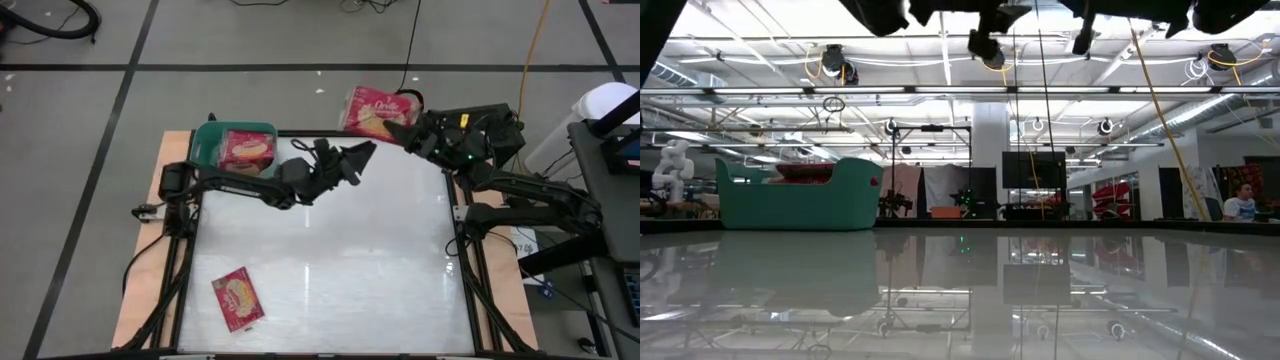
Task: Sort popcorn bags into baskets
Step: Put the red popcorn bag into the green bin
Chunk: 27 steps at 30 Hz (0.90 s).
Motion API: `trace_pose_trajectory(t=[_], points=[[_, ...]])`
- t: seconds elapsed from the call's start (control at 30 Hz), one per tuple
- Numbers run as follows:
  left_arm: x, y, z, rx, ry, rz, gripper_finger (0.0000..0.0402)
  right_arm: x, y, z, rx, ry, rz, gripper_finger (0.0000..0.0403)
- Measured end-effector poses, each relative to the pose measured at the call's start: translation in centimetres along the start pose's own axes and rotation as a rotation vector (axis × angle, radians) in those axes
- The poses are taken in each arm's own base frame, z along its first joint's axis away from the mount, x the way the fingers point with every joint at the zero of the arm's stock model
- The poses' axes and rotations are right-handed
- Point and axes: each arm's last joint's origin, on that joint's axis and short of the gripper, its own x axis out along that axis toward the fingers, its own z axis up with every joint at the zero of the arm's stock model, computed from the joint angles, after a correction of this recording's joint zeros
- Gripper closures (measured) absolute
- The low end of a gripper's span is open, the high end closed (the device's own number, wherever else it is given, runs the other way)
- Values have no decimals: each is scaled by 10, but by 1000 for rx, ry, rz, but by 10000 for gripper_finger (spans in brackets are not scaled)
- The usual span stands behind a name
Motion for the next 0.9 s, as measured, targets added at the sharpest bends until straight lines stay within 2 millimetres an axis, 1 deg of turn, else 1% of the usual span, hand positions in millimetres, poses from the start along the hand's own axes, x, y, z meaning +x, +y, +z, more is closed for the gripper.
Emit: trace_pose_trajectory(t=[0.1, 0.17, 0.3, 0.43, 0.53, 0.6, 0.7, 0.77, 0.9], points=[[6, -1, -5, 1, -23, 14, 230, -2, -4, -4, -24, 22, -9, 394], [9, 2, -9, 16, -35, 41, 228, -4, -9, -7, -21, 23, -18, 394], [9, 7, -14, -9, -124, 103, 204, -9, -15, -13, 26, 27, -21, 394], [8, 14, -22, -34, -183, 80, 173, -14, -20, -19, 33, 15, -29, 394], [9, 16, -24, -52, -169, 71, 171, -16, -24, -22, 34, 21, -36, 394], [9, 16, -26, -45, -144, 64, 182, -18, -27, -24, 36, 32, -52, 394], [9, 16, -27, -33, -126, 63, 213, -20, -31, -27, 38, 42, -65, 394], [9, 16, -27, -34, -126, 63, 241, -22, -33, -29, 39, 45, -70, 394], [10, 22, -29, -52, -116, 119, 317, -24, -36, -31, 39, 53, -80, 394]])
